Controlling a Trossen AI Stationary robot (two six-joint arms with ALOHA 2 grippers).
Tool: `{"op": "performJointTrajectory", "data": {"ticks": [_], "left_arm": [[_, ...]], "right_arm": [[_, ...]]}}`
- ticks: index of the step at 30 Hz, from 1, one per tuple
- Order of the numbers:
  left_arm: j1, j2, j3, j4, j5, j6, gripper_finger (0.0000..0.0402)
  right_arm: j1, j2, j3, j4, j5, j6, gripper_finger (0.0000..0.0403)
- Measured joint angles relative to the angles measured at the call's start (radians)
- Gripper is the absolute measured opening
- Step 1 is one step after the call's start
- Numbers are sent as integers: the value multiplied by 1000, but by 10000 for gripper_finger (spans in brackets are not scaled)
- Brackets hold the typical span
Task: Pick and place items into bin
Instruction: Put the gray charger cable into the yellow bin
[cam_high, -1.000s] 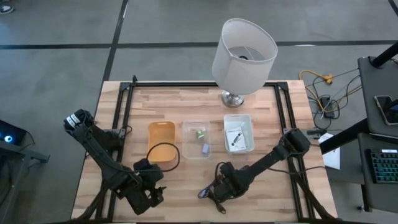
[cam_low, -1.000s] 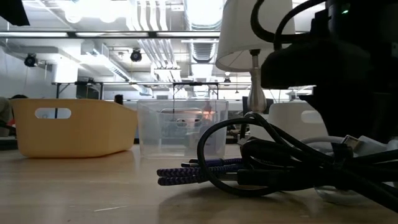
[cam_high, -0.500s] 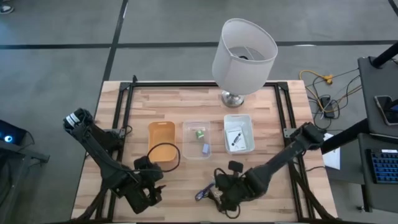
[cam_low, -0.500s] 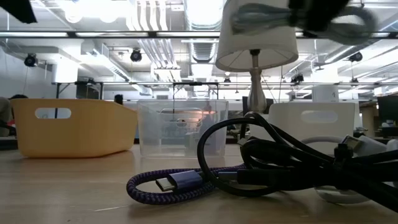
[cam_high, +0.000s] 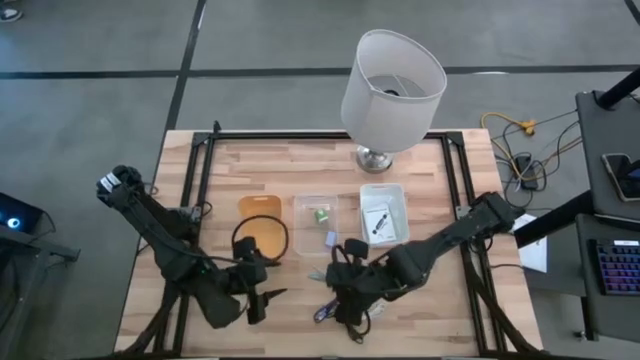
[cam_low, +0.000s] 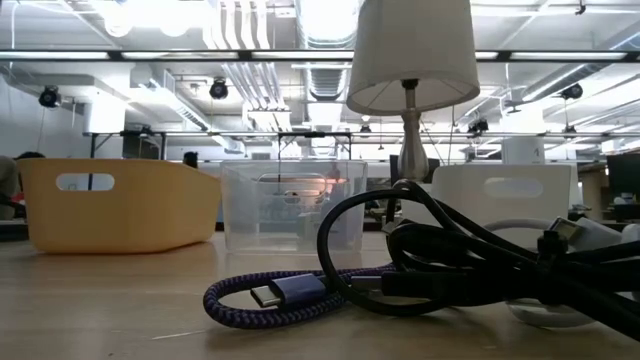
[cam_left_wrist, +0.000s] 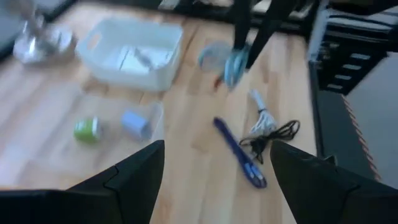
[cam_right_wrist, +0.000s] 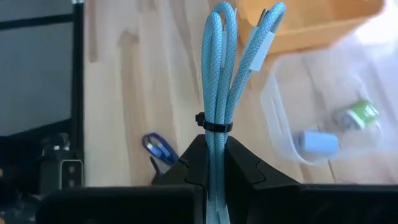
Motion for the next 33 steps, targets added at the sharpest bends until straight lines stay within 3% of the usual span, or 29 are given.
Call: {"op": "performJointTrajectory", "data": {"ticks": [7,20,25,33], "left_arm": [[79,23,0,155,133,286,276],[169,38,0,213,395,361,276],[173,64,1,251,401,367,258],[184,67,6,260,374,389,189]], "right_arm": [[-4,86,151,-10,-1,-91,13],[-6,145,238,-26,13,-145,13],[-14,142,244,-20,22,-144,13],[-17,142,241,-13,25,-125,13]]}}
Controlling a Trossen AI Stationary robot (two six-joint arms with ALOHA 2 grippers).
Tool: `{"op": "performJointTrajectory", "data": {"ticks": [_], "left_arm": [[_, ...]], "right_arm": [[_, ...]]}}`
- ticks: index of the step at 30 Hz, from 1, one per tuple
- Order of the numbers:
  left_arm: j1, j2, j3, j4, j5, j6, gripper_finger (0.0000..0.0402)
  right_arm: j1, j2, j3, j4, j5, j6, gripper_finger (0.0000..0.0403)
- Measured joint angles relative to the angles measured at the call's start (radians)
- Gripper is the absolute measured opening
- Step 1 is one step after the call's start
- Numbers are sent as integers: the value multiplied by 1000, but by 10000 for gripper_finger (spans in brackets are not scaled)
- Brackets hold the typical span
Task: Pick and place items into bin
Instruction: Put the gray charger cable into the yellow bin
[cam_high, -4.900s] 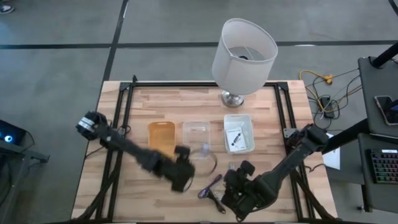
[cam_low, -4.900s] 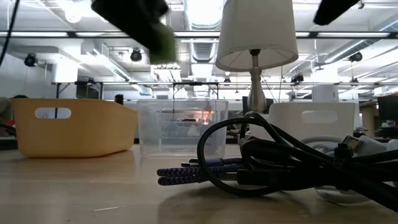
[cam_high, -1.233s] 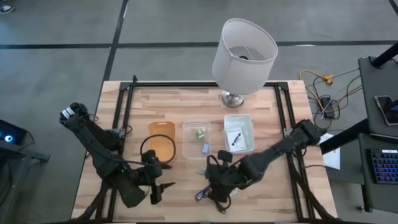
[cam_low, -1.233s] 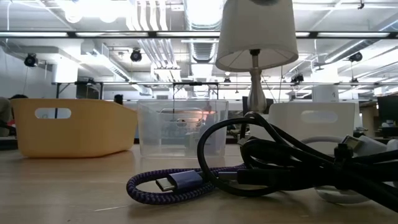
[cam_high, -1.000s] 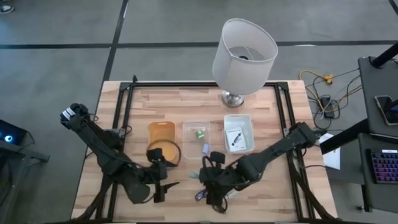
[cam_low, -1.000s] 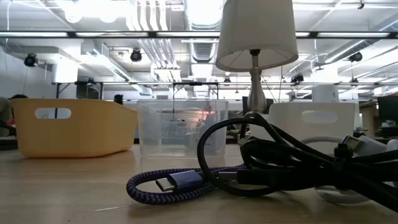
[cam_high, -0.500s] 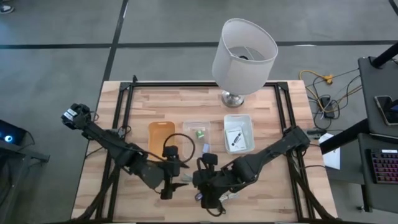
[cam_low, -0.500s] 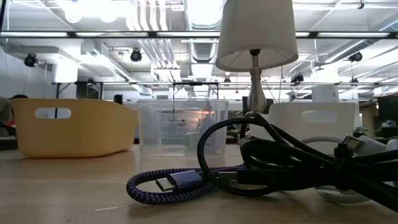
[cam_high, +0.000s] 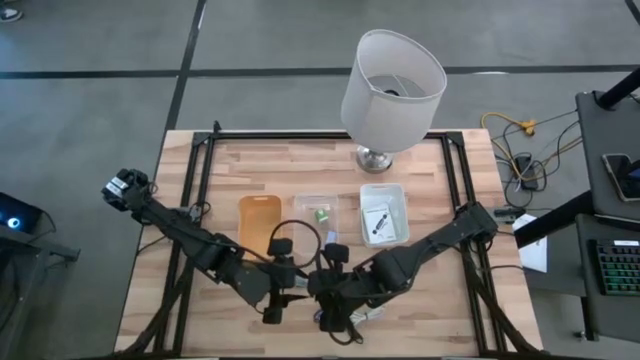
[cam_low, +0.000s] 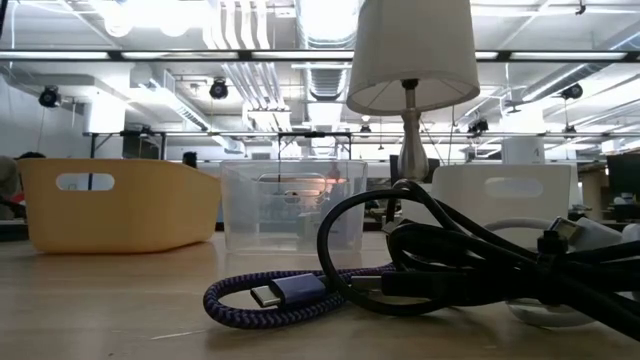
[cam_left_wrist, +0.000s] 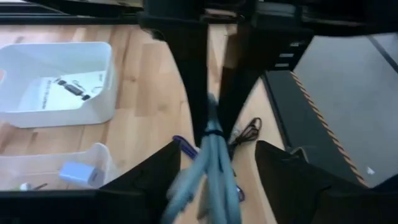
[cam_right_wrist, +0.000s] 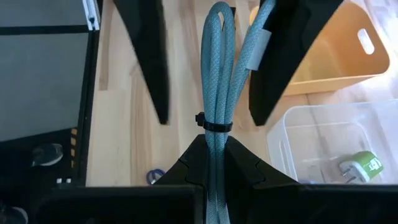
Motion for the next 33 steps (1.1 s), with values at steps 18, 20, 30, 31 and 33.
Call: {"op": "performJointTrajectory", "data": {"ticks": [18,20,30,31,33], "left_arm": [[0,2,0,-6,-37,17,35],[0,2,0,-20,-56,16,30],[0,-33,0,-266,-172,-57,29],[0,-38,0,-321,-192,-83,29],[0,-52,0,-479,-226,-166,29]], "right_arm": [[-3,0,-3,30,9,18,35],[-3,0,-3,23,13,32,36],[20,0,-7,-170,-23,225,88],[22,0,-7,-197,-24,250,99],[28,0,-7,-266,-19,313,122]]}}
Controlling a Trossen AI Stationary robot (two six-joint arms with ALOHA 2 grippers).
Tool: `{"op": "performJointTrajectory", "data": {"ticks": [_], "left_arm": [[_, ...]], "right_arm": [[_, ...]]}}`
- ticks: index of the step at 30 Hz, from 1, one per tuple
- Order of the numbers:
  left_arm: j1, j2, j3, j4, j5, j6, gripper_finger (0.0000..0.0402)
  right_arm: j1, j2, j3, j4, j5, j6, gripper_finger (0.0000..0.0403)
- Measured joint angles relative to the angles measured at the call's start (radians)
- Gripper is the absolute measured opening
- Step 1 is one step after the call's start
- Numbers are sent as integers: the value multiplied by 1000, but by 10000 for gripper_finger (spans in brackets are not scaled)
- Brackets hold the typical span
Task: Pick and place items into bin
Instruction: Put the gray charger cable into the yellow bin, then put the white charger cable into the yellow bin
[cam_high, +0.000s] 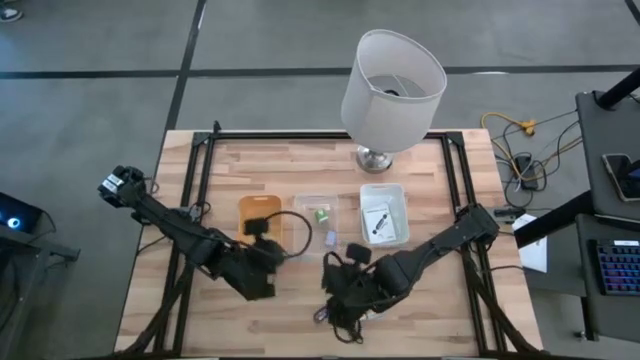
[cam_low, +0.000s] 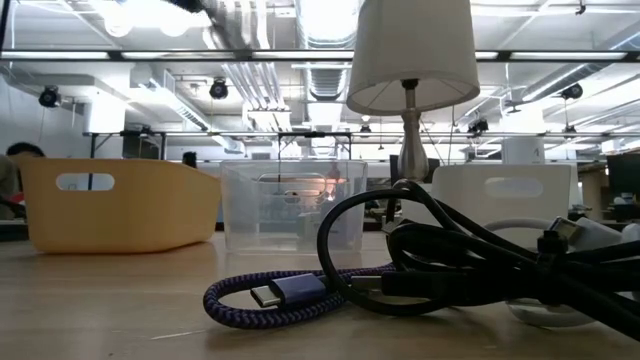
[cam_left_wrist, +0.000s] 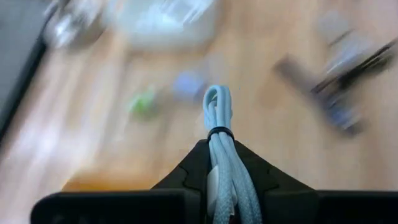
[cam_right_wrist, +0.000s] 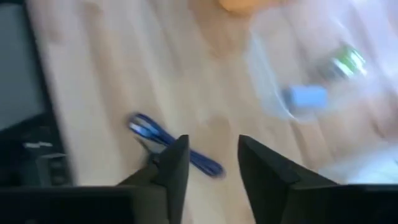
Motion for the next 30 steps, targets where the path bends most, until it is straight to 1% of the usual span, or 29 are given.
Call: {"op": "performJointTrajectory", "data": {"ticks": [4,7,10,13,16,18,21,23,26,28,30], "left_arm": [[-1,-31,-1,-363,-17,-211,29],[0,-29,-11,-522,-20,-299,29],[16,-18,-47,-536,-32,-307,29],[49,14,-118,-535,-36,-292,29],[86,47,-193,-513,-56,-307,34],[100,73,-222,-481,-92,-341,55],[101,101,-222,-425,-86,-343,98],[101,111,-210,-359,-31,-322,128],[98,109,-180,-274,133,-259,171],[90,96,-146,-258,239,-255,196],[75,69,-101,-264,313,-242,218]], "right_arm": [[26,0,-9,-138,13,89,160],[49,0,-25,-190,11,131,176],[58,0,-52,-192,14,156,183],[61,0,-81,-190,14,180,183],[64,0,-100,-185,9,210,180],[66,0,-106,-185,0,223,178],[73,0,-115,-183,-21,242,178],[83,0,-120,-182,-39,250,178],[100,0,-126,-181,-58,250,177],[110,0,-128,-182,-76,244,176],[117,0,-129,-182,-99,234,176]]}}
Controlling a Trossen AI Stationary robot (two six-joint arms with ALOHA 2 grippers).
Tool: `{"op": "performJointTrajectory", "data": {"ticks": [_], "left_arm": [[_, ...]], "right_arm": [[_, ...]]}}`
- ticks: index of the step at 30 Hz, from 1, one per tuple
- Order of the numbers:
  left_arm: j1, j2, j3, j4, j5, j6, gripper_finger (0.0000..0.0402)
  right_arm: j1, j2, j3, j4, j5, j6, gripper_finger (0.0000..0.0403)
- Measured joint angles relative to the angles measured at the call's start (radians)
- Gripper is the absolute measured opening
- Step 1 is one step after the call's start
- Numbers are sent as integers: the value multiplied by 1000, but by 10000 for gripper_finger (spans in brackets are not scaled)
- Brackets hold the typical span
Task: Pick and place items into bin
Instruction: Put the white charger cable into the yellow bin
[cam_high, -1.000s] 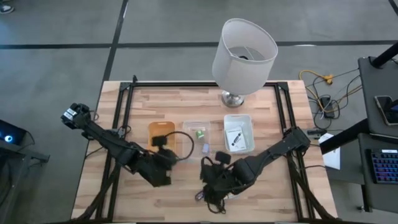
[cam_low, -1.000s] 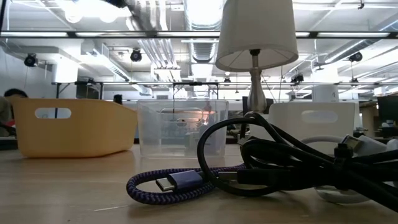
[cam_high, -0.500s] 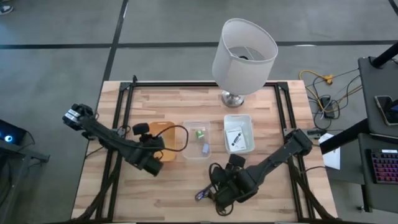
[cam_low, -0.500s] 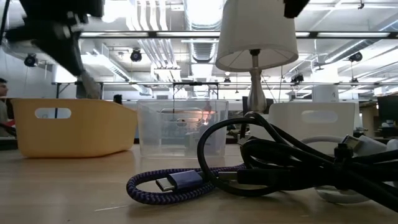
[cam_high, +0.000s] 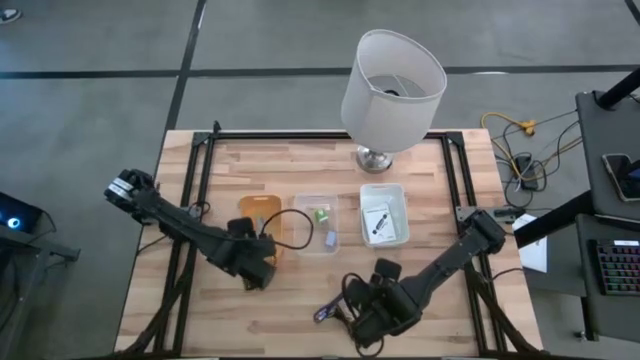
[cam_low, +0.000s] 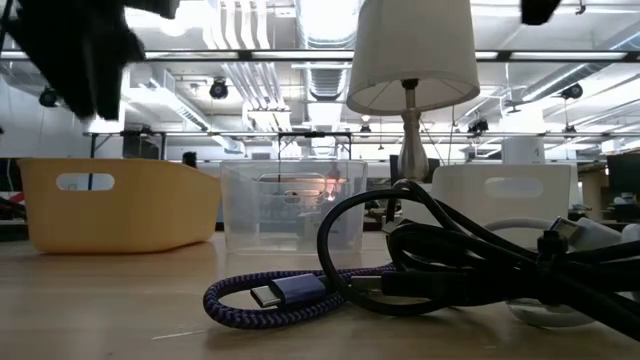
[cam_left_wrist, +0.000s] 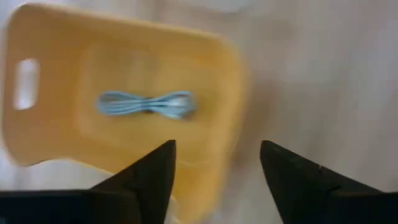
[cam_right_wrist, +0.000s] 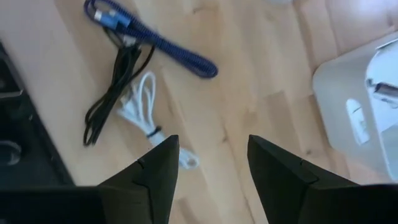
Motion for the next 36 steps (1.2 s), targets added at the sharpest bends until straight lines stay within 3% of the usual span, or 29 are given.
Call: {"op": "performJointTrajectory", "data": {"ticks": [7,11,16,23,36], "left_arm": [[-121,-121,170,105,37,-58,242],[-228,-147,173,276,-13,-18,235],[-318,-112,167,342,-46,-94,226],[-348,-38,165,356,-55,-181,225],[-351,2,166,406,-69,-182,225]], "right_arm": [[0,0,-46,65,-154,-86,175],[13,0,-127,190,-163,-321,175],[59,0,-232,281,-244,-426,175],[69,0,-352,414,-242,-413,173],[50,-13,-417,434,-224,-416,177]]}}
